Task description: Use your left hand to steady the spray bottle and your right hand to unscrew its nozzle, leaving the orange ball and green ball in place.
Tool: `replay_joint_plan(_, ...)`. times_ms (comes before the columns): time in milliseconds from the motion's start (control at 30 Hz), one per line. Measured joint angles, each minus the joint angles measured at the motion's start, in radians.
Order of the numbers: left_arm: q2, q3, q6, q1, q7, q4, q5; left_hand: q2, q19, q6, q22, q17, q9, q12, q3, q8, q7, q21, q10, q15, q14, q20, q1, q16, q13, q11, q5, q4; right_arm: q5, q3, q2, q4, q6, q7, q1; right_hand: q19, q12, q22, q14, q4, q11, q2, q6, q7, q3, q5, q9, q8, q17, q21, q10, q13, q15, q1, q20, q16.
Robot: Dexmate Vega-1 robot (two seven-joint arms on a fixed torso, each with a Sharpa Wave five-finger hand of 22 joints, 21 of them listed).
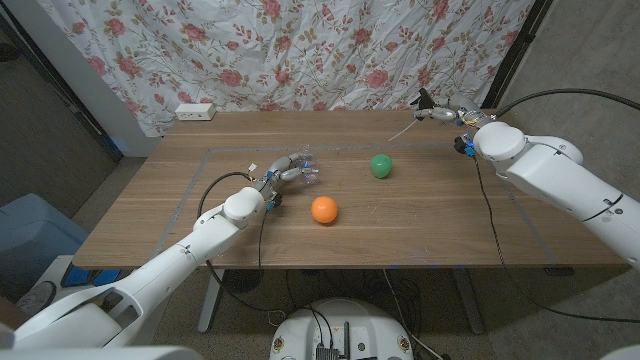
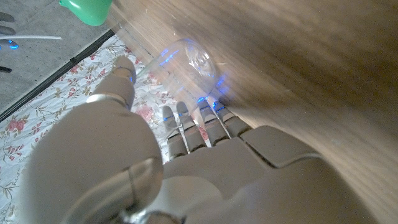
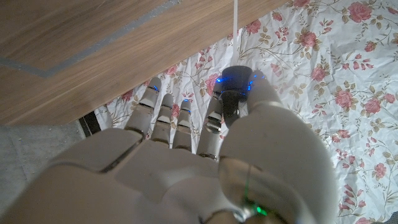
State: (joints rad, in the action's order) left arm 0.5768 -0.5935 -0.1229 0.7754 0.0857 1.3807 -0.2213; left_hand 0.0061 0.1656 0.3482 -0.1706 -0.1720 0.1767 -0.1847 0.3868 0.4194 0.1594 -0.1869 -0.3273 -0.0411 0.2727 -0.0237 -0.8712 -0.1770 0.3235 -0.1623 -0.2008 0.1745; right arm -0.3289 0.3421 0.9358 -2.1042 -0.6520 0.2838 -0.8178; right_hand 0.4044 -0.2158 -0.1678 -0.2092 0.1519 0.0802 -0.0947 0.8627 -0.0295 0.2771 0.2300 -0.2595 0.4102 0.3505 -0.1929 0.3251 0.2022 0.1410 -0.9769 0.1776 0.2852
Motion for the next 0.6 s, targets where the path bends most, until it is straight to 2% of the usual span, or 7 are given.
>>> replay_joint_plan(33,0.001,0.000,0.000,0.001,0.000,0.002,0.000,-0.007,0.000,-0.005,0.000,0.000,0.000,0.000,0.000,-0.008,0.004,0.000,0.007,0.001,-0.008,0.000,0.000,0.000,-0.005,0.000,0.000,-0.002,-0.001,0.000,0.000,0.000,0.001,0.001,0.000,0.001,0.000,0.000,0.000,0.000,0.000,0.004,0.000,0.000,0.000,0.000,0.000,0.000,0.000,0.000,0.000,0.000,0.000,-0.004,-0.001,0.000)
replay_joint_plan(133,0.003,0.000,0.000,0.001,0.000,0.005,0.000,-0.015,0.000,-0.042,0.000,0.000,0.000,0.000,-0.006,-0.038,-0.008,0.000,0.033,0.001,-0.033,0.000,0.000,0.000,-0.024,0.003,0.000,-0.003,-0.003,0.000,0.000,0.000,0.003,0.002,0.000,0.003,0.000,0.000,0.000,0.000,0.000,0.004,0.000,0.000,0.000,0.000,0.001,0.000,0.004,0.000,0.000,0.000,0.000,-0.004,-0.003,0.008)
replay_joint_plan(367,0.008,0.002,0.018,0.002,-0.006,0.010,-0.009,-0.032,-0.008,-0.114,0.000,0.000,0.000,0.000,-0.013,-0.111,-0.016,0.000,0.089,0.003,-0.093,0.008,-0.007,0.004,-0.067,0.011,0.000,-0.006,-0.009,-0.008,0.005,0.003,0.007,0.006,-0.014,0.003,0.000,0.000,-0.002,0.000,-0.004,0.003,0.000,0.000,0.000,0.000,0.001,-0.001,0.005,0.000,0.004,0.000,-0.002,-0.004,-0.003,0.008)
replay_joint_plan(600,0.012,0.006,0.021,0.008,-0.008,0.017,-0.015,-0.039,-0.032,-0.163,0.000,0.005,0.000,0.006,-0.021,-0.162,-0.026,0.000,0.155,0.004,-0.180,0.017,-0.009,0.011,-0.101,0.022,0.000,-0.006,-0.012,-0.010,0.008,0.004,0.012,0.006,-0.018,0.003,0.000,0.000,-0.002,0.000,-0.004,0.001,0.000,0.000,0.000,0.003,0.001,-0.002,0.005,0.000,0.004,0.000,-0.002,-0.007,-0.003,0.008)
